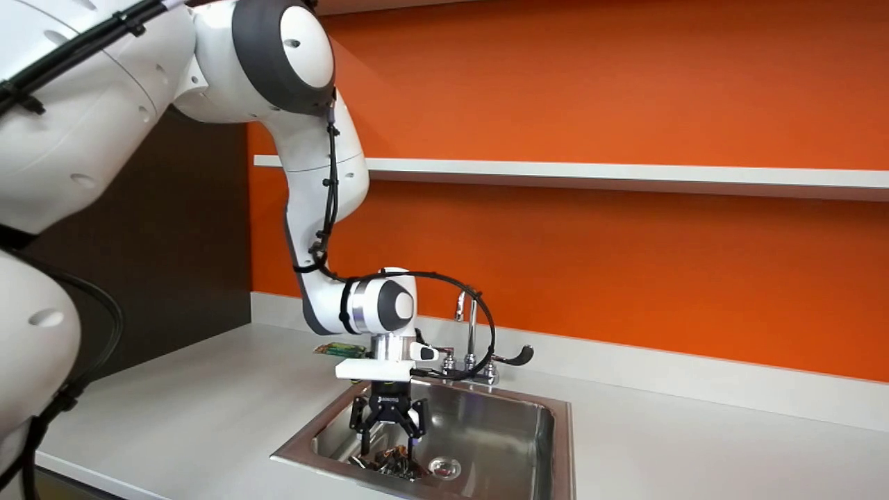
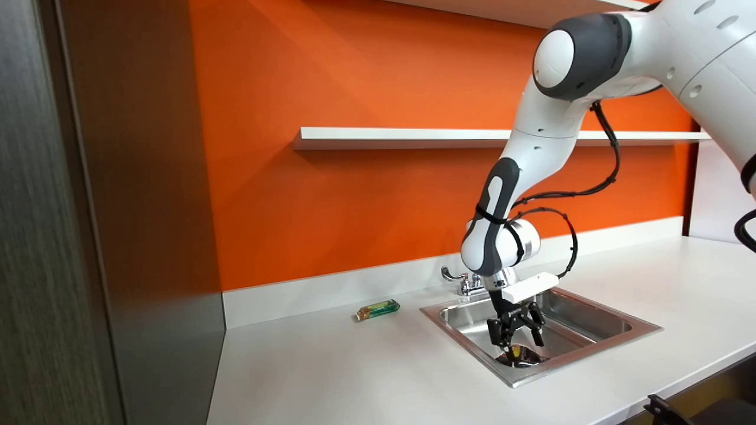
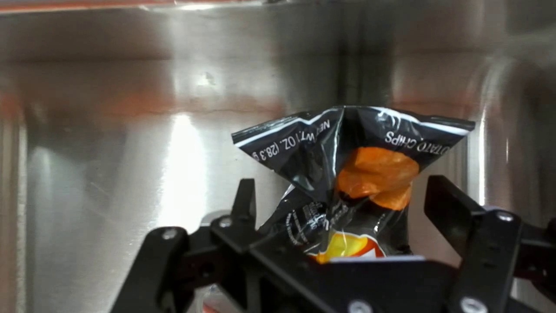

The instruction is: Remove the snack pack out of the sink

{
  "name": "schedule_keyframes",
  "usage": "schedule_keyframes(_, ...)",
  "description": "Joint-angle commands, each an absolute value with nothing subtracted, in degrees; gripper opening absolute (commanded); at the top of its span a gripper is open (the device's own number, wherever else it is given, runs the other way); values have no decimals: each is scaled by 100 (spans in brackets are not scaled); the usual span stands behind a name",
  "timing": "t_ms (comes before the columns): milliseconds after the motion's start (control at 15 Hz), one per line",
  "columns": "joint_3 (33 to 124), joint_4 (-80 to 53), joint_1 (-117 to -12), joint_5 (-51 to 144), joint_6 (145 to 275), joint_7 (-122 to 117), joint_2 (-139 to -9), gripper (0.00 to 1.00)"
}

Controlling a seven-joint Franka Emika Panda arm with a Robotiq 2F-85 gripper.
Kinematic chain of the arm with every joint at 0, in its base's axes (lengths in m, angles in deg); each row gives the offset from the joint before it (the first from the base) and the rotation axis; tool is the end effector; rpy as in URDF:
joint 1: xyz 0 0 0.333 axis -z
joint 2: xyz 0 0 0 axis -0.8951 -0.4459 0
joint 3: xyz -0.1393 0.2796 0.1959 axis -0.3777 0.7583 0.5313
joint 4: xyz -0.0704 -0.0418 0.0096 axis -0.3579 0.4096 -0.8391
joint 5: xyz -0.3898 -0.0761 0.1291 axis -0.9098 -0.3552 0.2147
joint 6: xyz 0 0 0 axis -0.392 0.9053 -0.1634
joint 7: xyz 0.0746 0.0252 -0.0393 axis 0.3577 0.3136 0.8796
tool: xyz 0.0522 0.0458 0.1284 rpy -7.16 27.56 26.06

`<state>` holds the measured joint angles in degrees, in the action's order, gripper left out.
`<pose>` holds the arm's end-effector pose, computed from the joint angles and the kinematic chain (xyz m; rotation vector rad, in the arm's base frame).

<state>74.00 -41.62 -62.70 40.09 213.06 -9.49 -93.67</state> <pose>0.5500 -0.0983 0.0788 2.9541 0.0706 -0.5197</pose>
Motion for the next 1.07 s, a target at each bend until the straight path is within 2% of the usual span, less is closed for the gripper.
schedule_keyframes(0, 7393, -4111, -6304, 3862, 21352, -704, -9455, 100)
schedule_keyframes(400, 7369, -4091, -6303, 3861, 21335, -658, -9526, 100)
schedule_keyframes(467, 7365, -4090, -6307, 3856, 21333, -652, -9530, 75)
schedule_keyframes(533, 7366, -4082, -6305, 3855, 21335, -657, -9538, 72)
schedule_keyframes(600, 7370, -4076, -6302, 3858, 21333, -661, -9543, 65)
schedule_keyframes(1000, 7379, -4046, -6310, 3851, 21327, -666, -9546, 18)
